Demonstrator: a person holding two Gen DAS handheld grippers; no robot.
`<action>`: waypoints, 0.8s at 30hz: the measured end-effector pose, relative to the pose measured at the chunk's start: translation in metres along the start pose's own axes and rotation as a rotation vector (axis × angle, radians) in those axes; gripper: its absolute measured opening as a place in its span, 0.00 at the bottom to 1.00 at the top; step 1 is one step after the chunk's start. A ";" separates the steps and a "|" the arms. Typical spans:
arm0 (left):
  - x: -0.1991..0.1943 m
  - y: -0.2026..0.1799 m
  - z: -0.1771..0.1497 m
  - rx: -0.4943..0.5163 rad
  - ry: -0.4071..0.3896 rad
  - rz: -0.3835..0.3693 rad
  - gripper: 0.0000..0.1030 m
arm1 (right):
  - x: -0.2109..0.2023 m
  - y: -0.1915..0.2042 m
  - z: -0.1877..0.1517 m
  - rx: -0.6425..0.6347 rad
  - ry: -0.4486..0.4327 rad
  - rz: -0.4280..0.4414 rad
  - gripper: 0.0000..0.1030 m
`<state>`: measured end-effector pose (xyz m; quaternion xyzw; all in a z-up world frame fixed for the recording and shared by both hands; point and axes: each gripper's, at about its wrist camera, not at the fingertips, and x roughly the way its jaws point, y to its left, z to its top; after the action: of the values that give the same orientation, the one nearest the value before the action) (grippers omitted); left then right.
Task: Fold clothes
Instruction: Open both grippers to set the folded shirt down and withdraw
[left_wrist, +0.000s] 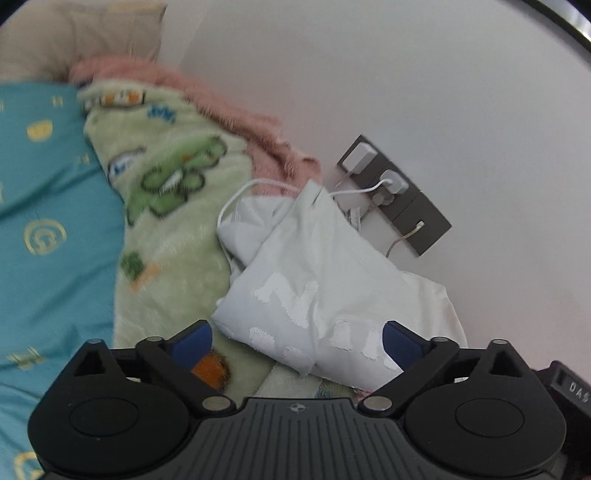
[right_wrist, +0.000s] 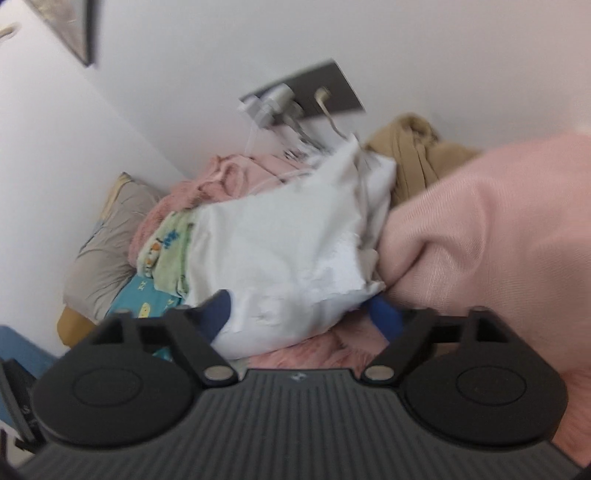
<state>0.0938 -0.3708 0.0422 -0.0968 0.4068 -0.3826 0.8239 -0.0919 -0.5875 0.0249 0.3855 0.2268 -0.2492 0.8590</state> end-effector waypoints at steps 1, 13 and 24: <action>-0.012 -0.007 0.000 0.033 -0.020 0.011 0.99 | -0.009 0.006 0.000 -0.022 -0.009 0.000 0.81; -0.170 -0.071 -0.031 0.330 -0.243 0.089 1.00 | -0.129 0.065 -0.030 -0.242 -0.146 0.069 0.81; -0.266 -0.087 -0.085 0.423 -0.409 0.093 1.00 | -0.203 0.085 -0.079 -0.363 -0.281 0.128 0.81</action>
<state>-0.1177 -0.2295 0.1868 0.0208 0.1477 -0.3932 0.9073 -0.2129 -0.4255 0.1418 0.1997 0.1212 -0.2006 0.9514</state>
